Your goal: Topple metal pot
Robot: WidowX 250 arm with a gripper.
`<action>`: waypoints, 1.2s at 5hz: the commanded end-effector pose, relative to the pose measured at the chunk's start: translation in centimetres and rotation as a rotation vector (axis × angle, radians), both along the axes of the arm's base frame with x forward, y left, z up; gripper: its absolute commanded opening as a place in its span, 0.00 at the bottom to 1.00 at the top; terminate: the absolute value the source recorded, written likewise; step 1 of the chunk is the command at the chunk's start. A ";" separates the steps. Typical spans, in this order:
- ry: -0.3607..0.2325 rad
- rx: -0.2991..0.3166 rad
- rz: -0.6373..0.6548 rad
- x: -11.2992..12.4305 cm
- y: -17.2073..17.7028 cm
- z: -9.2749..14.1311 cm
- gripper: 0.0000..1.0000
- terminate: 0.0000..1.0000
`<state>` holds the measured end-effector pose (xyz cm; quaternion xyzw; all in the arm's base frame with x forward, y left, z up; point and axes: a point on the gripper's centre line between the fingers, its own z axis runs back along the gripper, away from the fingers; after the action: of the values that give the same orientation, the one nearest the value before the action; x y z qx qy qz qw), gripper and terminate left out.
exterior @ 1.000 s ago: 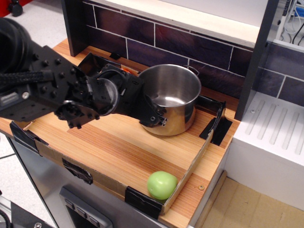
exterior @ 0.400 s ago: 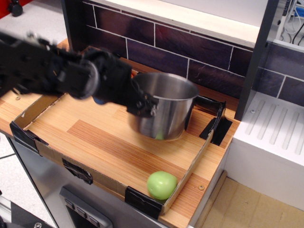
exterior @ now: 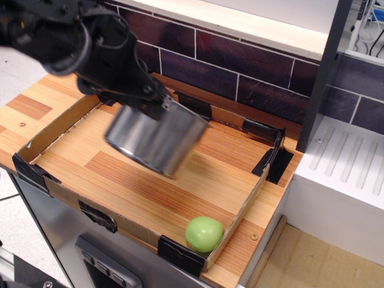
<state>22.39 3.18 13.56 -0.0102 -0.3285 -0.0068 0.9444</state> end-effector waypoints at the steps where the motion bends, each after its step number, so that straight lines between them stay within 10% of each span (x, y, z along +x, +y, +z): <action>1: 0.039 0.224 0.156 0.8 2.4 0.8 0.00 0.00; 4: 0.047 0.641 0.174 -0.6 2.4 -3.5 0.00 0.00; 6: 0.081 0.742 0.154 -1.1 2.3 -6.5 0.00 0.00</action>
<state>20.98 5.41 6.57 0.3505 -0.2582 -0.0605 0.8982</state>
